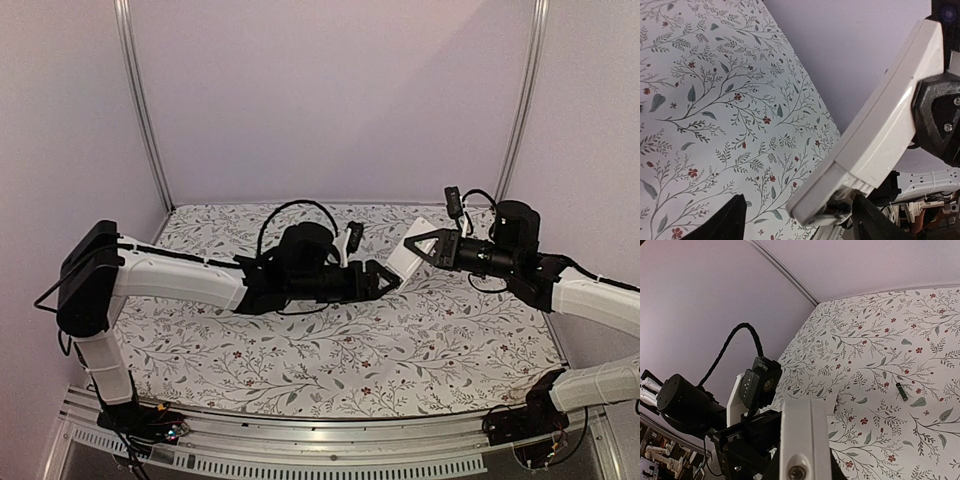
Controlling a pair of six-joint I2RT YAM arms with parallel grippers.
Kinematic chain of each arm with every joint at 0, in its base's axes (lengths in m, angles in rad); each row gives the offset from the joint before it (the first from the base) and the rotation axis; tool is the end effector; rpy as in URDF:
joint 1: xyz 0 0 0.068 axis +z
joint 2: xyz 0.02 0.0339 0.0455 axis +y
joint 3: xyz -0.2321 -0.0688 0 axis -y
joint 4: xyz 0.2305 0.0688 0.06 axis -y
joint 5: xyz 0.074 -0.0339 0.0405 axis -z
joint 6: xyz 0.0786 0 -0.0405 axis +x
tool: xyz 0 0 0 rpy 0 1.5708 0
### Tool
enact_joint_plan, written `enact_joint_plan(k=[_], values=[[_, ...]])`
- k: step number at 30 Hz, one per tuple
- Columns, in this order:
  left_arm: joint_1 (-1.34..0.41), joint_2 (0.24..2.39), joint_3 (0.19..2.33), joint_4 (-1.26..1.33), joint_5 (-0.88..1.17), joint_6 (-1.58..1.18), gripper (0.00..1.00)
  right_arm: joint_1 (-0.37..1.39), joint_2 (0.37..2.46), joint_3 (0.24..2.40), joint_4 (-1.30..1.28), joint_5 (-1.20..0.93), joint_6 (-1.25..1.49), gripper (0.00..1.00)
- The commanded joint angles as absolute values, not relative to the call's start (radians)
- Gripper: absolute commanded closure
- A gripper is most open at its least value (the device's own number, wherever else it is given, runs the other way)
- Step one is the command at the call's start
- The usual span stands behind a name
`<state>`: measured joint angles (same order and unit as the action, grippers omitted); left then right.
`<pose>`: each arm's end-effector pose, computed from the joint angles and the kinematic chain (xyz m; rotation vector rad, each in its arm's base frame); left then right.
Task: Load the batteries into the remote control
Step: Press the battery in the battery compartment, then pick up the remote control without the battery cover from the center of the board.
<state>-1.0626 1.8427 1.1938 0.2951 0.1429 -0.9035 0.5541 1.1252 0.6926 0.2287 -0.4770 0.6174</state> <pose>0.2066 -0.3939 0.1930 0.2853 2.1927 -1.3681 0.2321 0.1860 0.2517 -0.3154 1.9081 1.2385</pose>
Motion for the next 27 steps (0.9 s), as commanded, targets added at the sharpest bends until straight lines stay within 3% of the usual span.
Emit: enact_joint_plan(k=[1,4,8,16,23,27], values=[[-1.030,1.771,1.190,0.215,0.154,-0.736,0.21,0.519,1.107,0.698,0.195,-0.462,0.609,1.00],[-0.990,1.724,1.195,0.174,0.191,-0.608,0.03,0.485,1.108,0.677,0.164,-0.466,0.596,1.00],[-0.925,1.757,1.284,0.011,0.125,-0.511,0.00,0.446,1.095,0.657,0.133,-0.476,0.572,1.00],[-0.911,1.982,1.575,-0.371,-0.208,-0.518,0.10,0.365,1.061,0.642,0.105,-0.542,0.544,1.00],[-0.881,2.157,1.753,-0.456,-0.227,-0.606,0.20,0.324,1.039,0.622,0.087,-0.581,0.525,1.00],[-0.878,2.245,1.845,-0.470,-0.212,-0.642,0.21,0.312,1.035,0.611,0.083,-0.589,0.525,1.00]])
